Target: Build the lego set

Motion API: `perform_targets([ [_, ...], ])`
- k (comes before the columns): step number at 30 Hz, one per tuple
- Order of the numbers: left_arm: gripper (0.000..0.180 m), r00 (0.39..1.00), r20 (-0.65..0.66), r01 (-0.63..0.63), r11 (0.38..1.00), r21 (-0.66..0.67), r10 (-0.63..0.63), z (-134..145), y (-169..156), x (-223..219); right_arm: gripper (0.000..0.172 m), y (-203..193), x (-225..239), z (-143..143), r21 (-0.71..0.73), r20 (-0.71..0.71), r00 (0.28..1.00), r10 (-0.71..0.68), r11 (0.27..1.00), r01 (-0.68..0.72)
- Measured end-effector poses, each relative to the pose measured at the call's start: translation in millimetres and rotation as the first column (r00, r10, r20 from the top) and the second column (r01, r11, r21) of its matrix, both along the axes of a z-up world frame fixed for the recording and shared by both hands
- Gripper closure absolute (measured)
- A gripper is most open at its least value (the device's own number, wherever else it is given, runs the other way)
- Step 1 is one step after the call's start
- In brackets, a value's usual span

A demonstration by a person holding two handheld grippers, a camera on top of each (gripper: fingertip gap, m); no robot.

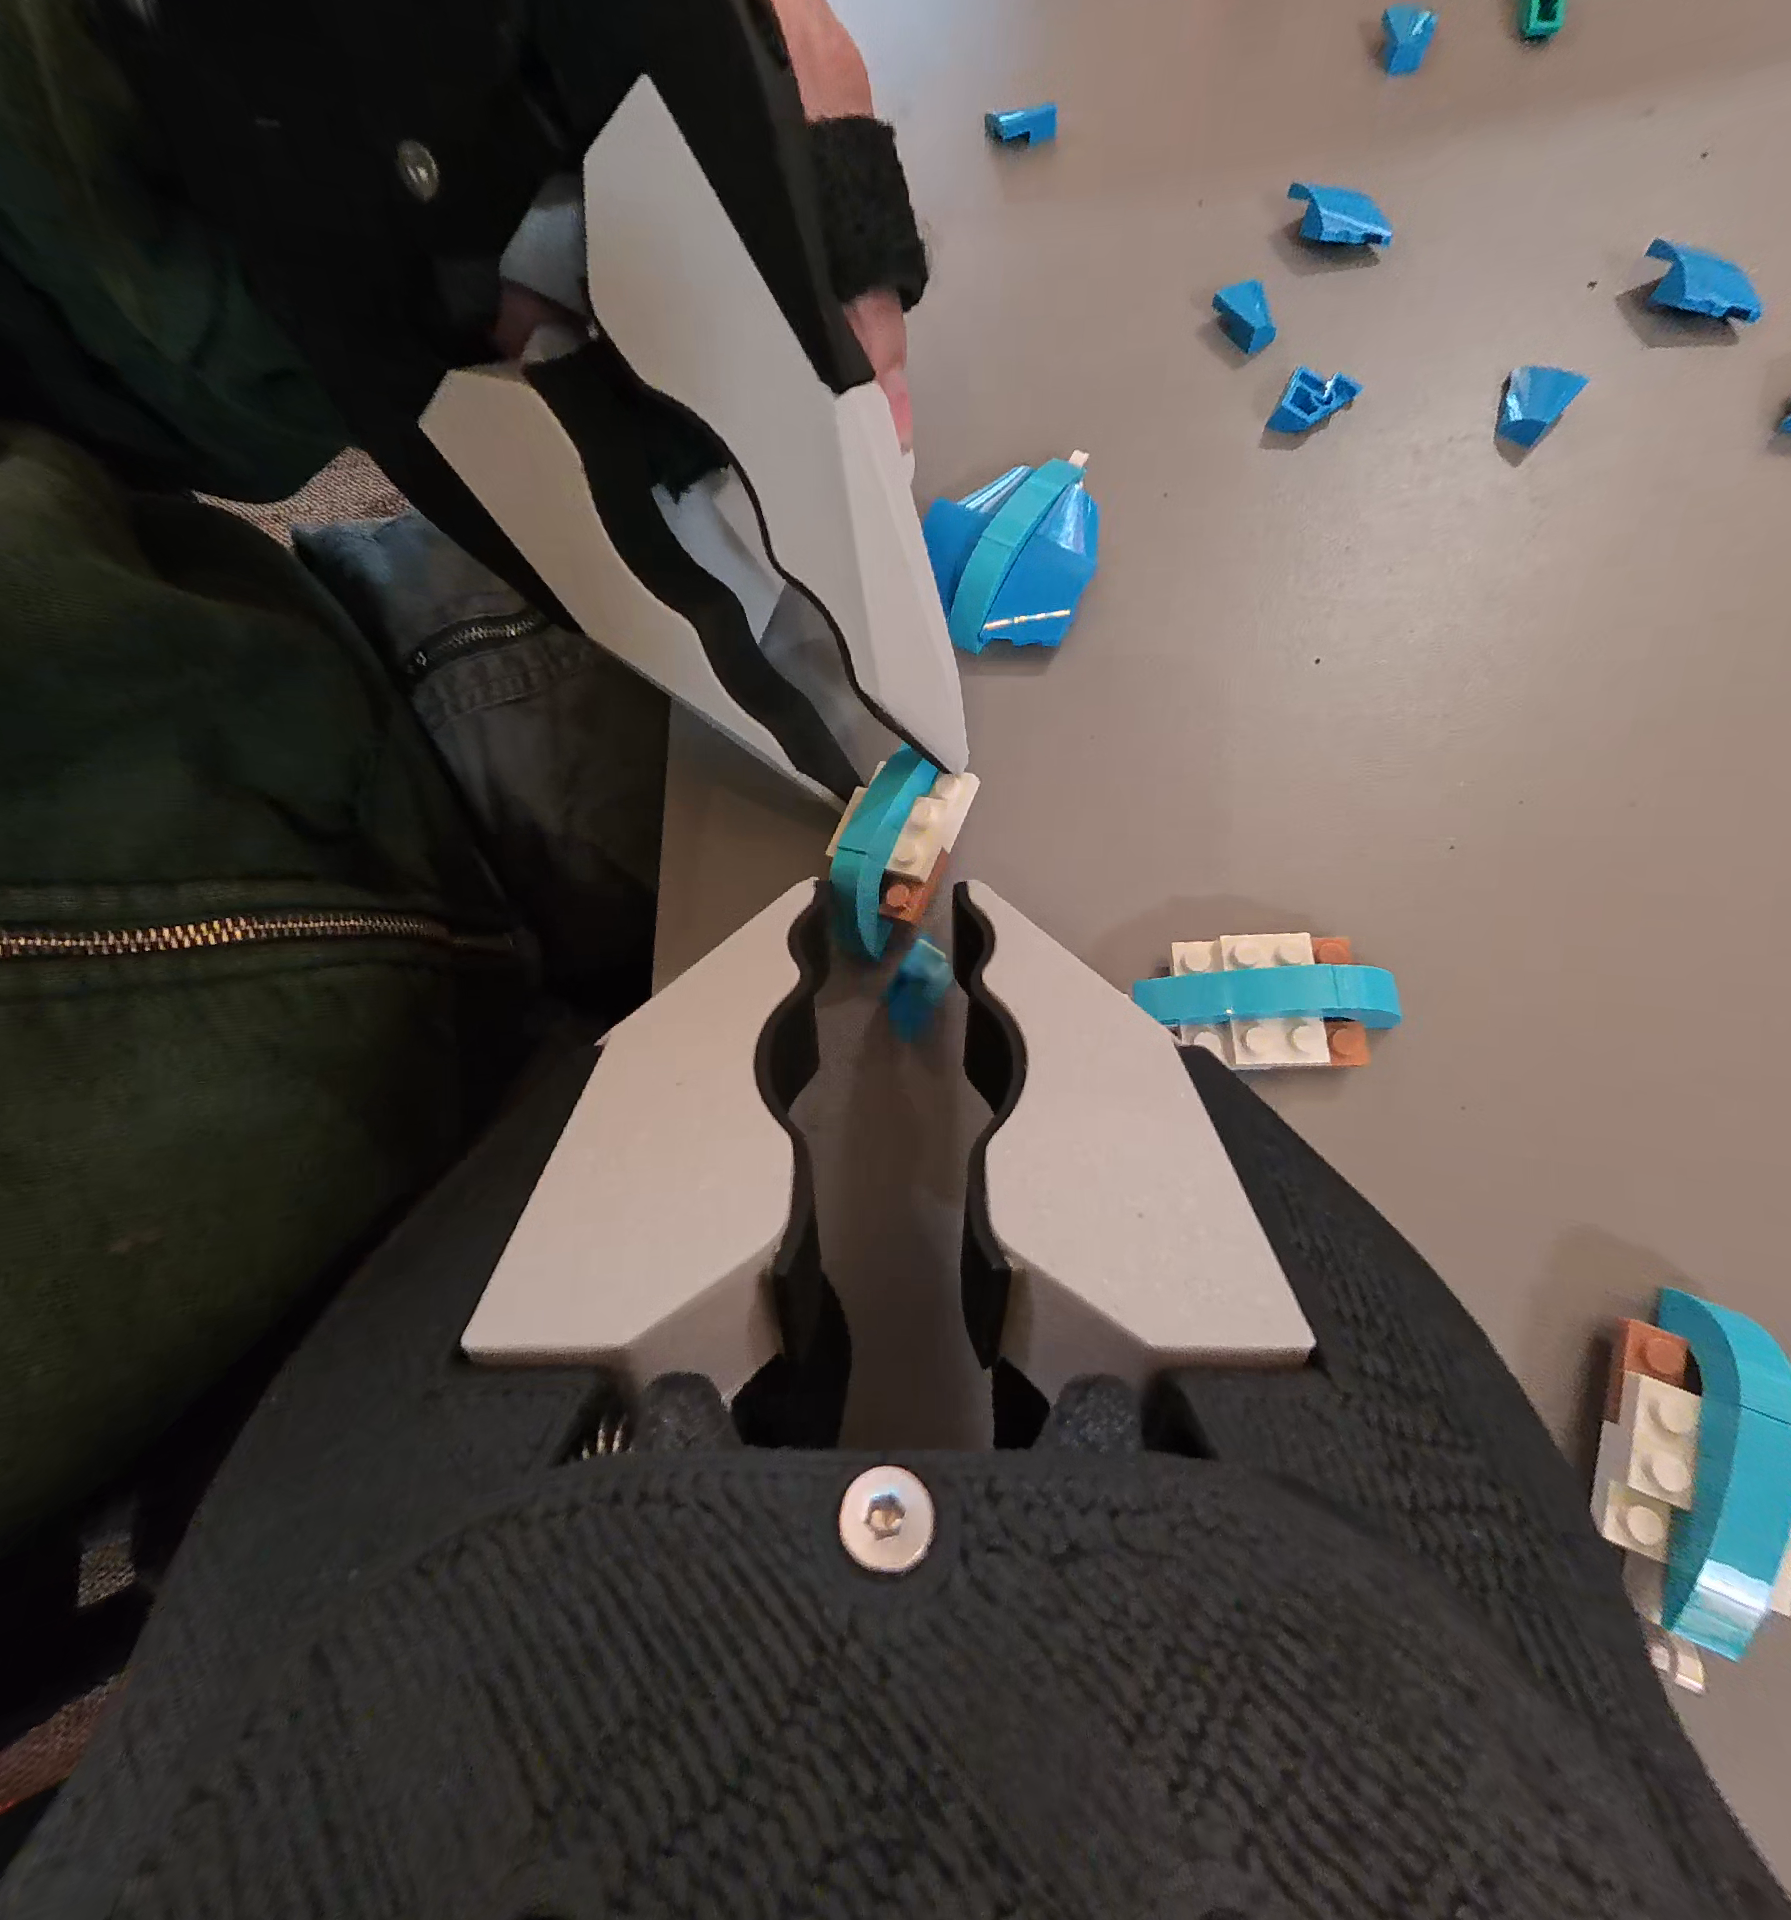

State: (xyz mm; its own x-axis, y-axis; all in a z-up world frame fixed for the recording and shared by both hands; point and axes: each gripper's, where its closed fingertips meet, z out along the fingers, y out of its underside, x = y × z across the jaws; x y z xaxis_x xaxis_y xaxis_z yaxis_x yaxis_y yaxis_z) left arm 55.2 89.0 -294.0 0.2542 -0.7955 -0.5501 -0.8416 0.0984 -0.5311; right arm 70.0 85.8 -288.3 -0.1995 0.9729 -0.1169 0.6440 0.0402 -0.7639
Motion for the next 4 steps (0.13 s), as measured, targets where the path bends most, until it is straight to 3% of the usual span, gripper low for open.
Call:
perform_targets([
  [1,0.162,1.000,0.003,-0.002,1.000,-0.004,0.002,-0.1,0.1,-0.1,0.149,-0.1,-0.1,0.2,-0.001,0.000,1.000,-0.001,1.000,0.001],
  [4,0.162,1.000,0.006,-0.012,1.000,-0.006,0.012,-0.2,0.8,-0.6,0.147,3.3,2.2,0.1,-0.002,0.001,1.000,-0.010,1.000,0.010],
])
